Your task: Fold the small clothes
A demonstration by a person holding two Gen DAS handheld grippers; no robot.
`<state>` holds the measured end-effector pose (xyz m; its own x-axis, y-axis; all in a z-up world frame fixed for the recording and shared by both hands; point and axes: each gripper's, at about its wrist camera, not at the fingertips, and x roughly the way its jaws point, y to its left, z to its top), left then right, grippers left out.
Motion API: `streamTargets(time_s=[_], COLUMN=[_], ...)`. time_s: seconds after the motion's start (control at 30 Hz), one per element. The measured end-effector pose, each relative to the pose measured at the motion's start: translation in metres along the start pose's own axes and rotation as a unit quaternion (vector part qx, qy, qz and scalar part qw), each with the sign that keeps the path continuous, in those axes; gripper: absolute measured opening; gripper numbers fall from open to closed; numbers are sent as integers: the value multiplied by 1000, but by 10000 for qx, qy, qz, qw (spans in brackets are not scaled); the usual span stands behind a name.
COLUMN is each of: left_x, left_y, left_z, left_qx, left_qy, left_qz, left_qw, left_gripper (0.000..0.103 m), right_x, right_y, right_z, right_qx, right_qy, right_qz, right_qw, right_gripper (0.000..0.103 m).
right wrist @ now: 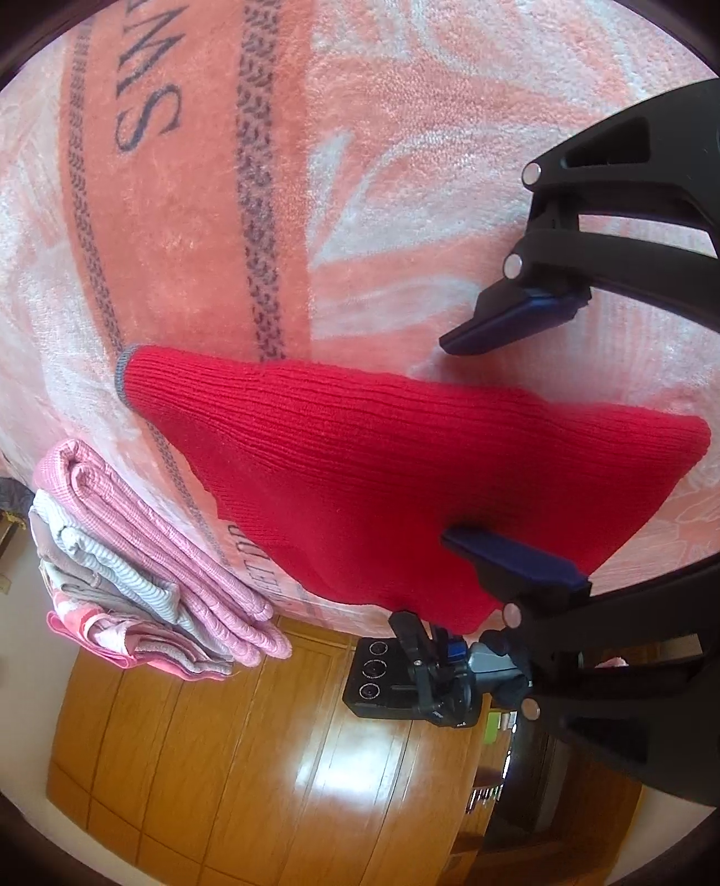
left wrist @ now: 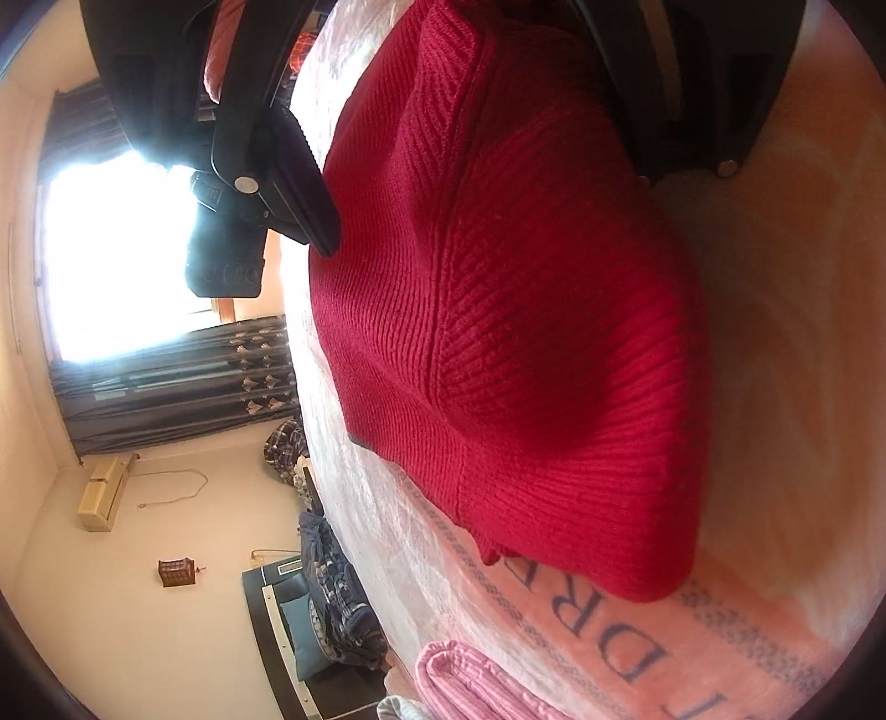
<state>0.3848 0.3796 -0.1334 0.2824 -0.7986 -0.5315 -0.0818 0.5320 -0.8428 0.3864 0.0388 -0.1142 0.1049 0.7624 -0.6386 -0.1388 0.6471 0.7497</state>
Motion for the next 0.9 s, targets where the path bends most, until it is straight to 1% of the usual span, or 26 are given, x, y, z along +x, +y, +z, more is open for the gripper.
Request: streamTargets(time_s=[0.07,0.1,0.13,0.17,0.2,0.27,0.33,0.43,0.5,0.6,0.67,0.77,0.83,0.9], left_x=[2,5,8,10,10,7,5,5,10,25,38,63,79,98], left_y=[0,-2,-4,-4,0,8,6,-11,-25,-53,-73,-107,-123,-129], left_z=[2,2,0,-1,-2,-3,-6,-12,-18,-32,-41,-58,-71,-85], left_qx=[-81,-29,51,90,41,-151,-182,-46,-26,117,188,508,629,677], left_qy=[-40,-38,-11,-1,-5,-44,-74,-46,-4,83,118,213,286,368], left_qz=[-40,52,190,280,284,142,70,-90,-280,-440,-565,-619,-599,-448], left_qw=[10000,10000,9998,9996,9996,9998,9998,9999,9996,9989,9982,9966,9958,9960], left_gripper=[73,66,61,51,43,39,37,36,35,35,35,35,35,35], right_x=[10,13,17,17,16,11,2,-17,-35,-73,-101,-142,-159,-167], right_y=[-3,-2,-1,0,2,3,7,22,32,36,33,20,5,-18], right_z=[2,2,3,2,2,0,-1,-6,-11,-23,-33,-52,-64,-74], right_qx=[129,143,157,147,124,89,46,-200,-377,-552,-608,-636,-563,-391], right_qy=[18,7,13,-17,-31,-55,-67,-67,-68,-95,-159,-261,-285,-249], right_qz=[208,296,289,244,249,292,331,288,228,99,36,-61,-130,-157], right_qw=[9997,9995,9995,9996,9996,9995,9994,9994,9990,9984,9980,9976,9979,9988], right_gripper=[65,59,57,50,44,37,34,33,32,32,32,32,32,32])
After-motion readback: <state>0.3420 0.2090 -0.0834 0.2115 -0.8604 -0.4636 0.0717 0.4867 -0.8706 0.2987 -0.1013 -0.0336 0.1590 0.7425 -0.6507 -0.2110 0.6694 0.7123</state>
